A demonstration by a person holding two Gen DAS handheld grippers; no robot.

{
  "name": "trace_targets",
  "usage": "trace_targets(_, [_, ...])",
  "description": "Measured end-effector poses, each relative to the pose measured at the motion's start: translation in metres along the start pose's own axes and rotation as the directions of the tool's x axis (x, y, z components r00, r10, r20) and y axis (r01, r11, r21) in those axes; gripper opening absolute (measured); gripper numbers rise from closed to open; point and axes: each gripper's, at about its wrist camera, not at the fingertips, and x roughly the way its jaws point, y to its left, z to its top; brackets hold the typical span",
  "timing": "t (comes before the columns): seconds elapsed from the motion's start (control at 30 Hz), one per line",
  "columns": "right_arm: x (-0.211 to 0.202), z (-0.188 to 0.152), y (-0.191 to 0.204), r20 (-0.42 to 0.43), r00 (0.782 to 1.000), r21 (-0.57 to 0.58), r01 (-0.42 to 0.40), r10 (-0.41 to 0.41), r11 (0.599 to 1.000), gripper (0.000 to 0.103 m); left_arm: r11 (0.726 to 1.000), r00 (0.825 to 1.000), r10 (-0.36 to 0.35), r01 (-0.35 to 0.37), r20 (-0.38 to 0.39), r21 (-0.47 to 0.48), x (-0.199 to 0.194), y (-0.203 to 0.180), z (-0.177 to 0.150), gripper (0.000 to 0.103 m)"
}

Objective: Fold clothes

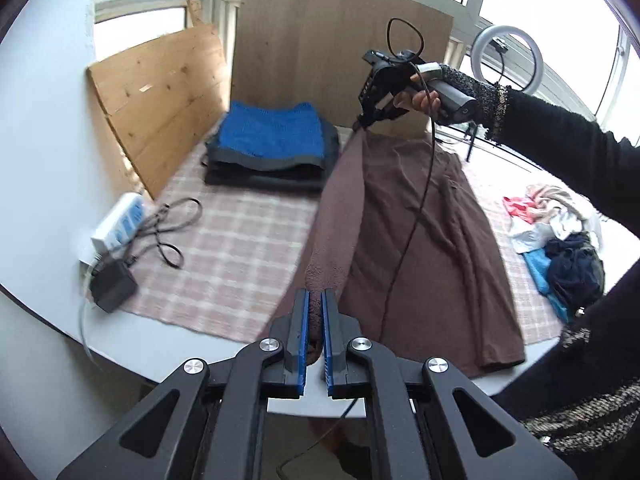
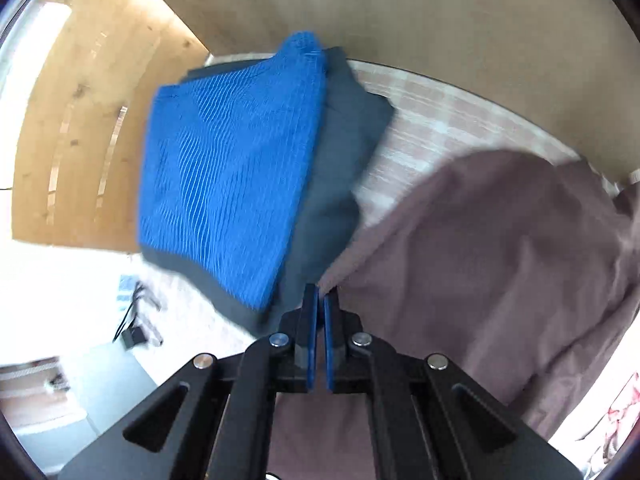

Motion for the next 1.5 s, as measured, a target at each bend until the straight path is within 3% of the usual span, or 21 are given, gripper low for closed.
trace_targets(0.03, [-0.006,-0.006,-0.014,-0.007,0.998,-0.035,0.063,-0.063,0.997,0.004,0.999,0.999,-0.03,0.031,-0.037,0.009,0.003,-0.012,-0.01,0.01])
trace_targets(0.07, [-0.008,-0.017,-0.025,-0.018,0.984,-0.096,0.177,-0.179,0.98,0.011,0.999,0.996,-0.051,0.052,-0.073,0.013,0.007,-0.023,-0.021,0.011])
trace_targets(0.1, [-0.009,-0.031,-0.035,-0.029,0.958,-0.151,0.277,-0.285,0.949,0.016,0.999,0.994,-0.046,0.047,-0.101,0.01,0.01,-0.029,-0.03,0.011])
trace_targets(0.13, [-0.014,-0.044,-0.044,-0.021,0.941,-0.176,0.328,-0.337,0.928,0.016,0.999,0.991,-0.037,0.038,-0.127,0.005,0.014,-0.035,-0.039,0.011])
trace_targets(0.23, [-0.044,-0.067,-0.047,0.072,0.963,-0.203,0.27,-0.26,0.941,0.016,0.999,0.989,-0.021,0.015,-0.143,-0.049,0.026,-0.036,-0.048,0.011])
trace_targets(0.33, [-0.059,-0.083,-0.017,0.172,0.959,-0.352,0.272,-0.224,0.896,0.016,0.999,0.992,0.022,-0.028,-0.124,-0.042,0.043,-0.038,-0.046,0.01])
trace_targets(0.4, [-0.045,-0.082,0.018,0.177,0.964,-0.443,0.259,-0.199,0.858,0.017,0.998,0.994,0.018,-0.024,-0.108,-0.059,0.06,-0.033,-0.041,0.011])
trace_targets(0.47, [-0.02,-0.075,0.048,0.14,0.971,-0.506,0.237,-0.193,0.829,0.02,0.996,0.993,-0.003,-0.007,-0.115,-0.084,0.079,-0.029,-0.039,0.02])
trace_targets(0.6, [0.052,-0.064,0.085,0.104,0.947,-0.566,0.309,-0.306,0.764,0.021,0.995,0.99,0.008,-0.022,-0.143,-0.1,0.112,-0.026,-0.043,0.021])
trace_targets(0.77, [0.085,-0.055,0.094,0.077,0.897,-0.585,0.394,-0.435,0.709,0.024,0.994,0.981,-0.011,-0.011,-0.196,-0.111,0.135,-0.024,-0.054,0.022])
trace_targets(0.9, [0.098,-0.045,0.092,0.031,0.884,-0.567,0.4,-0.466,0.72,0.023,0.996,0.979,-0.028,0.01,-0.2,-0.091,0.14,-0.03,-0.058,0.026])
trace_targets(0.97, [0.099,-0.045,0.093,0.033,0.877,-0.57,0.41,-0.479,0.712,0.01,0.996,0.981,-0.037,0.021,-0.189,-0.085,0.138,-0.032,-0.058,0.024])
trace_targets(1.03, [0.097,-0.044,0.096,0.028,0.879,-0.571,0.404,-0.475,0.714,0.007,0.996,0.983,-0.046,0.032,-0.178,-0.078,0.137,-0.034,-0.059,0.004])
trace_targets(1.1, [0.083,-0.038,0.096,0.017,0.899,-0.544,0.376,-0.438,0.75,0.006,0.996,0.984,-0.055,0.044,-0.167,-0.072,0.135,-0.036,-0.06,0.002])
trace_targets(1.2, [0.062,-0.02,0.092,-0.019,0.941,-0.451,0.294,-0.339,0.843,0.006,0.993,0.989,-0.066,0.052,-0.132,-0.106,0.121,-0.027,-0.057,0.002])
trace_targets(1.3, [0.052,-0.001,0.089,-0.046,0.972,-0.357,0.2,-0.231,0.912,0.006,0.992,0.996,-0.034,0.023,-0.087,-0.125,0.104,-0.016,-0.056,0.002])
trace_targets(1.37, [0.059,0.008,0.091,-0.057,0.977,-0.323,0.175,-0.204,0.93,0.006,0.991,0.996,0.0,-0.011,-0.087,-0.135,0.103,-0.008,-0.057,0.002])
trace_targets(1.5, [0.09,0.013,0.1,-0.058,0.972,-0.308,0.2,-0.228,0.93,0.006,0.986,0.989,0.061,-0.08,-0.132,-0.144,0.116,0.008,-0.064,0.002])
